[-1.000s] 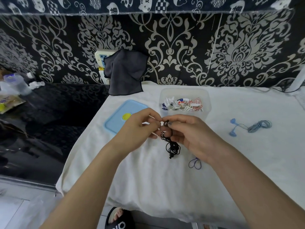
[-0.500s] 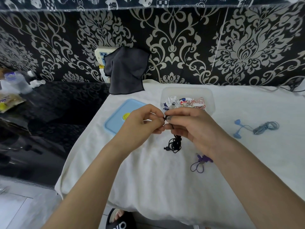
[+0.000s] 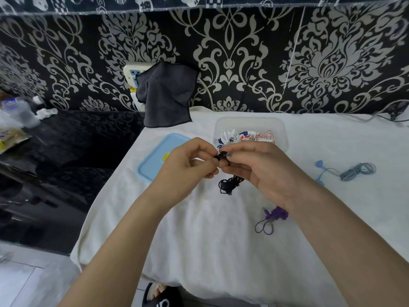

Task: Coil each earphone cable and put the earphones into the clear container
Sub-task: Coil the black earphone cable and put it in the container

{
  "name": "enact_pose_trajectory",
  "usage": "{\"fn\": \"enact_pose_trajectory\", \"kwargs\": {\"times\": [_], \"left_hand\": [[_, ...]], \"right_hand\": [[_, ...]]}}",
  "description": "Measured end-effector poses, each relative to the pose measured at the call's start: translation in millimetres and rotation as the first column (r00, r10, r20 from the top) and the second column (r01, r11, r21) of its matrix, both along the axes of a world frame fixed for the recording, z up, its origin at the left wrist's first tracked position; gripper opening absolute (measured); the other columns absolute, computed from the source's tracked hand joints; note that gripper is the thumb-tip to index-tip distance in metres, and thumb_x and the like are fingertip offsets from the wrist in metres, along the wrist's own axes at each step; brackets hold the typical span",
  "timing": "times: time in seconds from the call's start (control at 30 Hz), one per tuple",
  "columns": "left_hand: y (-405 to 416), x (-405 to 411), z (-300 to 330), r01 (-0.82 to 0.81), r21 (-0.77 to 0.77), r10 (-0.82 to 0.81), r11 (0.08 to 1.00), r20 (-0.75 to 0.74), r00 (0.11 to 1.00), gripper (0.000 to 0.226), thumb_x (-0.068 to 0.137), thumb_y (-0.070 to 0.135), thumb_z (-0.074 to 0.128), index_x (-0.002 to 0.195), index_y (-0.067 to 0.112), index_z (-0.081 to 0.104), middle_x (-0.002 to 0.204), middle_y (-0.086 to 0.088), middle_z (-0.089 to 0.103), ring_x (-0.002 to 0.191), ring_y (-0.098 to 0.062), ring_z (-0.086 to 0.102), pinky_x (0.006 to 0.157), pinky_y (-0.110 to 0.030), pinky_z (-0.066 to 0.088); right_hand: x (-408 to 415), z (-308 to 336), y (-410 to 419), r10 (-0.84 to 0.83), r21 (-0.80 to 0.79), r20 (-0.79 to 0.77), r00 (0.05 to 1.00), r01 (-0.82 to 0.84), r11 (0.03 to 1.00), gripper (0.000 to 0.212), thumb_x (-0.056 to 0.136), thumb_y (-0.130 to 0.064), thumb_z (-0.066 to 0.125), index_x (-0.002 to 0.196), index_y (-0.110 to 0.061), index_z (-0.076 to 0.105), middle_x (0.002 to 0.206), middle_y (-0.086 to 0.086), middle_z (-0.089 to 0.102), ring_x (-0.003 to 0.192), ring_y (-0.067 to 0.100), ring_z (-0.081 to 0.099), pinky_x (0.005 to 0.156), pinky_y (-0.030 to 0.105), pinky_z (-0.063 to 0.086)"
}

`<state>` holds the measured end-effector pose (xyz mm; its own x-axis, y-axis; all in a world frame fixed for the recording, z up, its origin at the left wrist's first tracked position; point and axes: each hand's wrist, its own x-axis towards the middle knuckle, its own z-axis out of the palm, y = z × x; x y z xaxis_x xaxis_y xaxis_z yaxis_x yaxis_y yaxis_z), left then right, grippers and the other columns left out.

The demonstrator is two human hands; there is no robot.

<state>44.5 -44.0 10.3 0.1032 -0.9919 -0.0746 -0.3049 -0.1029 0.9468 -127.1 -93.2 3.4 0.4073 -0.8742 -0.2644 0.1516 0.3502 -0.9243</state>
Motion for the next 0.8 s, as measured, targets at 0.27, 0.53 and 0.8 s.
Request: {"fn": "enact_pose_trajectory", "kwargs": {"times": [0.27,0.53,0.8], "left_hand": [[0.3,1.8,0.5,0.011,0.003,-0.011,1.0,0.023,1.0,0.012,0.091,0.003,0.068,0.095,0.015,0.067,0.084,0.0,0.073,0.082,-0.02,0.075,0.084,-0.034,0.061],[1.3,2.8,1.3,0.002,-0.011,-0.001,1.0,0.067,0.998,0.019,0.088,0.001,0.067,0.094,0.019,0.068,0.085,0.001,0.074,0.082,-0.021,0.075,0.085,-0.068,0.053],[4.6,4.2,0.8,0.064,-0.111,-0.053,0.992,0.104,0.993,0.024,0.087,0.005,0.067,0.1,0.024,0.073,0.089,-0.003,0.073,0.088,-0.033,0.069,0.074,-0.066,0.053]], "right_hand": [[-2.6,2.8,1.6,0.009,-0.068,-0.085,0.996,-0.014,0.998,0.016,0.092,0.005,0.061,0.102,-0.001,0.071,0.099,0.024,0.074,0.091,0.026,0.073,0.078,0.027,0.059],[-1.6,2.6,2.9,-0.039,-0.149,-0.129,0.991,0.019,0.989,0.012,0.091,0.002,0.066,0.099,-0.003,0.072,0.091,0.021,0.076,0.084,0.024,0.075,0.076,0.027,0.059],[-3.1,7.2,2.1,0.005,-0.108,-0.099,0.995,-0.016,0.994,0.011,0.09,0.003,0.067,0.096,-0.004,0.073,0.087,0.014,0.077,0.081,0.02,0.074,0.068,0.022,0.055]]}}
